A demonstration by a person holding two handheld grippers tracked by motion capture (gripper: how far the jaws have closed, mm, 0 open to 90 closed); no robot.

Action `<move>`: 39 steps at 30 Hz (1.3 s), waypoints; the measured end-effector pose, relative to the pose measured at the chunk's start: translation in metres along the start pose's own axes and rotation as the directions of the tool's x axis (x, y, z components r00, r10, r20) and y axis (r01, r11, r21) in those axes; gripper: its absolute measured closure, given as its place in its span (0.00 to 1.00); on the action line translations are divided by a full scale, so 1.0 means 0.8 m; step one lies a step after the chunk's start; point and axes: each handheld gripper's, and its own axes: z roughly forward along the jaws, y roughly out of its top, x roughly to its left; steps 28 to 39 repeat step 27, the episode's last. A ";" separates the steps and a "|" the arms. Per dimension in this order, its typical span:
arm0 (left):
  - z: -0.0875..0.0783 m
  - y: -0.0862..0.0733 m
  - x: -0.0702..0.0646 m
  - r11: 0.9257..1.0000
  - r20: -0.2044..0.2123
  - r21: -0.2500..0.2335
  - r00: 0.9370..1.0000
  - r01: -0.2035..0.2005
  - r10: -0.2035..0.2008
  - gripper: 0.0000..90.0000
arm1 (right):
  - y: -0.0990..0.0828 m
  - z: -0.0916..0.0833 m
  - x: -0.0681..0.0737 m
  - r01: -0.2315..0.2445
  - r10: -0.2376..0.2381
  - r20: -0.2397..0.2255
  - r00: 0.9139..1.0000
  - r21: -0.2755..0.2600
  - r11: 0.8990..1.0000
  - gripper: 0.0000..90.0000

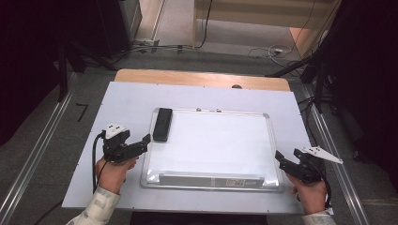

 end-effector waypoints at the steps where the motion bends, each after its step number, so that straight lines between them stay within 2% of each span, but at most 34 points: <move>1: -0.002 -0.002 0.001 1.000 -0.002 0.001 1.000 0.003 -0.003 0.23 | 0.000 0.000 0.000 -0.001 0.001 0.001 1.000 0.001 1.000 0.26; 7: -0.013 -0.012 0.011 1.000 -0.020 0.005 1.000 0.002 -0.002 0.23 | 0.000 0.000 -0.001 -0.001 0.001 0.005 1.000 -0.001 1.000 0.26; 9: -0.016 -0.015 0.015 1.000 -0.040 0.007 0.999 -0.006 0.006 0.23 | 0.000 -0.001 -0.002 -0.003 0.003 0.005 1.000 0.001 1.000 0.26; 27: -0.033 -0.040 0.055 0.998 -0.111 0.049 0.994 0.028 -0.023 0.24 | -0.001 -0.001 -0.003 0.000 0.000 0.012 1.000 0.001 1.000 0.26; 39: -0.033 -0.040 0.055 0.998 -0.111 0.049 0.994 0.028 -0.023 0.24 | -0.001 -0.001 -0.003 0.000 0.000 0.012 1.000 0.001 1.000 0.26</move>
